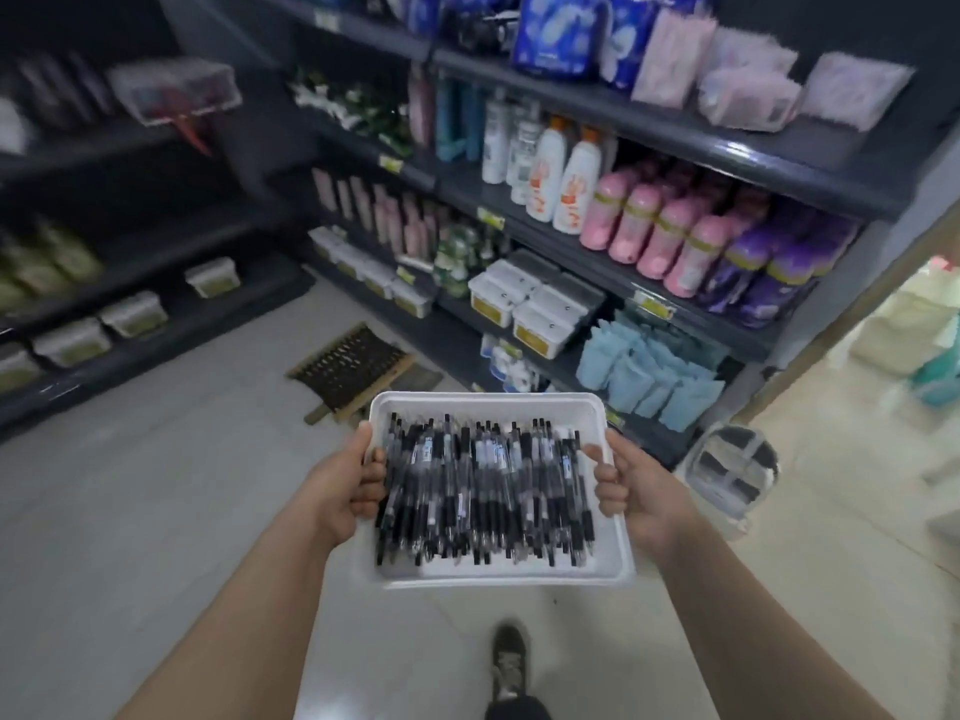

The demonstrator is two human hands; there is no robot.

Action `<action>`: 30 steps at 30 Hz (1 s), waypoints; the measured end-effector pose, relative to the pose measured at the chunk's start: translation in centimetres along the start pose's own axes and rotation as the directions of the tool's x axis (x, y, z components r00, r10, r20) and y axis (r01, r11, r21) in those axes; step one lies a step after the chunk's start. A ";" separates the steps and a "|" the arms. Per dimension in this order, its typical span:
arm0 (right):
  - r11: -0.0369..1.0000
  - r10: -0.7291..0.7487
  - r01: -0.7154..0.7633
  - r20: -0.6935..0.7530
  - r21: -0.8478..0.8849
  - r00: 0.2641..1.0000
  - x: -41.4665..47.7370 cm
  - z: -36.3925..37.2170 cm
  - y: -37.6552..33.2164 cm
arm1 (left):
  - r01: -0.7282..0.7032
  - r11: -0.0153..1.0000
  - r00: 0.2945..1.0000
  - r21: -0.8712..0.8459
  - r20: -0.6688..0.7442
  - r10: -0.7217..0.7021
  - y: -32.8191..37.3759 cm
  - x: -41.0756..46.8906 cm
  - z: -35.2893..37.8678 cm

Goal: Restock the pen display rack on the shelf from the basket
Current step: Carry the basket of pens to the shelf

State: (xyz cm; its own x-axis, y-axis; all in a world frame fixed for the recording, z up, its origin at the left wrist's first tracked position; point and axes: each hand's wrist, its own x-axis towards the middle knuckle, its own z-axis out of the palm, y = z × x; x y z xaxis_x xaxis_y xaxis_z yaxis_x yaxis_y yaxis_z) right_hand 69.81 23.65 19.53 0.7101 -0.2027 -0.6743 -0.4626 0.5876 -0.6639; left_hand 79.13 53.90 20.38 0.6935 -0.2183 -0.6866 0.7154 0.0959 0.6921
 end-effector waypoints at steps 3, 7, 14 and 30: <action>0.997 0.047 -0.042 0.076 -0.071 0.996 3.8 5.6 -1.4 | -0.031 0.996 0.998 -0.079 -0.065 0.026 2.5 1.1 -3.8; 0.982 0.114 -0.086 0.166 -0.169 0.980 8.8 13.2 -3.5 | -0.095 0.979 0.988 -0.179 -0.141 0.070 5.9 3.2 -8.4; 0.930 0.229 -0.110 0.320 -0.350 0.919 17.1 28.2 -6.8 | -0.221 0.922 0.938 -0.317 -0.326 0.112 12.0 6.0 -15.9; 0.785 0.432 -0.081 0.449 -0.614 0.782 24.8 61.1 1.3 | -0.391 0.797 0.809 -0.461 -0.585 0.058 20.6 6.1 -39.8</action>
State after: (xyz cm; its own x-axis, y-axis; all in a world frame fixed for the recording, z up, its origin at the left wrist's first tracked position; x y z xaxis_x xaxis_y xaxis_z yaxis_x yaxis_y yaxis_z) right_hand 119.26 67.25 21.74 0.5940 0.4471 -0.6687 -0.7464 -0.0037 -0.6655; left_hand 101.45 93.21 21.56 0.6523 0.3976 -0.6453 0.3385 0.6090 0.7173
